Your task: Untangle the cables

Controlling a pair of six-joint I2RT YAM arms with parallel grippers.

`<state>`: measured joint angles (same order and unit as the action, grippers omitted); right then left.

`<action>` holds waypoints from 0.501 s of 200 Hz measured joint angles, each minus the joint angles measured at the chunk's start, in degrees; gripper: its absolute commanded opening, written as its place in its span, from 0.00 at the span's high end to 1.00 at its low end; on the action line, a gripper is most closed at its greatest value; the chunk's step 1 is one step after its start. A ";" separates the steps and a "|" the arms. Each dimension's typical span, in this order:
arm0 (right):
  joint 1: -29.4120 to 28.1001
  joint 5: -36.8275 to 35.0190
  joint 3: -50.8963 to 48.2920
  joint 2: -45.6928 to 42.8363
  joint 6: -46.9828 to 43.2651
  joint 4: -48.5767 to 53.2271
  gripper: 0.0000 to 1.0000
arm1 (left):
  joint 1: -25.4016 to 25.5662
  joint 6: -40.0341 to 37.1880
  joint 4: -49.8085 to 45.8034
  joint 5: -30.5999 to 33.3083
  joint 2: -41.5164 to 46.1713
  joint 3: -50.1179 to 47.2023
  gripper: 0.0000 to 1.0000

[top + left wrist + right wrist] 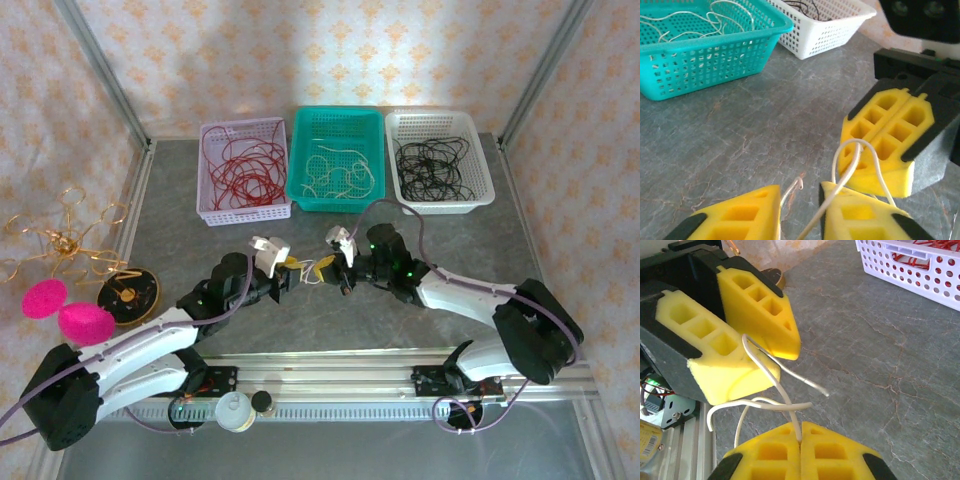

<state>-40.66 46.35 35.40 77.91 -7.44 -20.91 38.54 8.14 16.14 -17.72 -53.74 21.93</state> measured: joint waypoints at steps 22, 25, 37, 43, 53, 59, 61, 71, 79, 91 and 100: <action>0.00 0.20 0.00 -0.31 0.00 0.44 1.00 | 0.00 -1.44 -0.04 -0.70 0.00 0.00 1.00; 0.00 0.17 0.00 -0.31 0.00 0.48 1.00 | 0.00 -0.85 -0.02 -0.63 0.02 0.00 1.00; 0.00 0.13 0.00 -0.31 0.00 0.74 1.00 | 0.09 -0.70 -0.04 0.94 0.04 0.07 1.00; 0.00 -0.07 0.00 -0.31 0.02 0.81 1.00 | 0.09 -0.66 -0.07 2.01 0.15 0.11 1.00; 0.00 -0.92 0.11 -0.33 0.15 1.03 1.00 | 0.11 -0.44 -0.20 4.00 0.70 0.13 1.00; -0.04 -1.73 0.28 -0.37 0.22 1.03 1.00 | 0.15 -0.28 -0.55 4.98 1.07 0.24 1.00; -0.07 -2.05 0.35 -0.42 0.24 1.03 1.00 | 0.26 -0.22 -0.74 5.29 1.18 0.35 1.00; -0.22 -3.98 0.70 -0.87 0.37 1.03 0.99 | 0.70 0.02 -2.08 7.02 1.66 1.07 1.00; -0.44 -6.23 0.90 -1.60 0.39 1.01 0.99 | 0.98 0.46 -3.54 8.11 1.99 1.97 1.00; -1.03 -9.62 0.98 -3.10 0.35 0.96 0.99 | 1.33 1.16 -6.27 9.51 2.34 4.07 1.00; -1.79 -12.61 0.98 -4.48 0.15 0.96 0.99 | 1.68 2.08 -8.46 10.25 2.62 6.03 1.00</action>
<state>-42.46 33.74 36.38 73.43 -7.29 -19.94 40.23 10.22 7.68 -7.46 -51.11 27.97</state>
